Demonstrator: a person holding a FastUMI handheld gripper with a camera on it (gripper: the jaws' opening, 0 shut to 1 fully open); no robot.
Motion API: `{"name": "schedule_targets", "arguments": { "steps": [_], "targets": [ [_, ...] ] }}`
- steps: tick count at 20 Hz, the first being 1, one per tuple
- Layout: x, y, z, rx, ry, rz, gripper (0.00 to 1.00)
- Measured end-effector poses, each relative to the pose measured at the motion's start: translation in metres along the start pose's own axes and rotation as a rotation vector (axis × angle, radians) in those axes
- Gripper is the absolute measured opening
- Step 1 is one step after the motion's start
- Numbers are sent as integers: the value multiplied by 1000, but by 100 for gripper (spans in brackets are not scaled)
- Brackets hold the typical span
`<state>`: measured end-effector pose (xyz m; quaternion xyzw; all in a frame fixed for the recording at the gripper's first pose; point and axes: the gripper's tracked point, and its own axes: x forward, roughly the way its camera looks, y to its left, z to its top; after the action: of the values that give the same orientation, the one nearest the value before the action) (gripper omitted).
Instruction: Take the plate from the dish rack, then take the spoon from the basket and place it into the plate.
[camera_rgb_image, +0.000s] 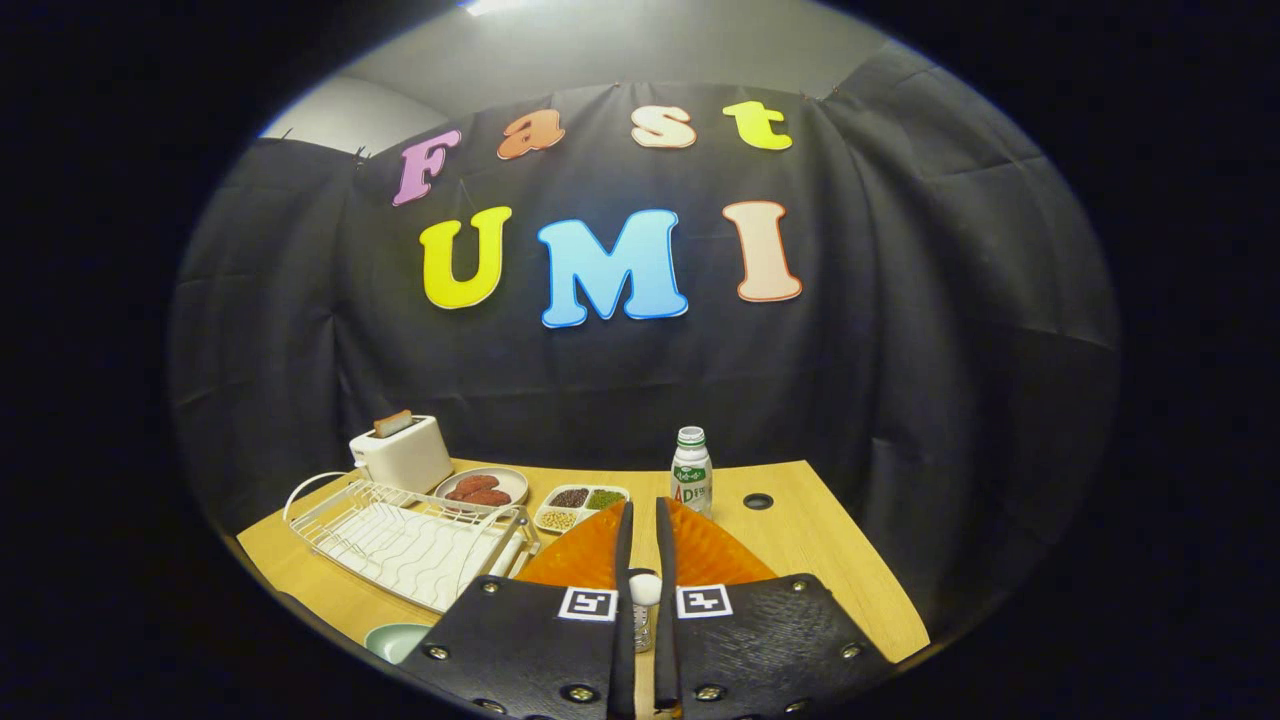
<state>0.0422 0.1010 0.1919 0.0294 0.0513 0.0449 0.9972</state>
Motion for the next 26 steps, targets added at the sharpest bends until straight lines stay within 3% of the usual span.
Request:
{"name": "schedule_targets", "arguments": {
  "steps": [11,21,26],
  "targets": [
    [-50,17,35,10,-7,-42,7],
    [-74,69,3,-12,69,-49,7],
    [-79,99,-23,42,119,-24,7]
  ]
}}
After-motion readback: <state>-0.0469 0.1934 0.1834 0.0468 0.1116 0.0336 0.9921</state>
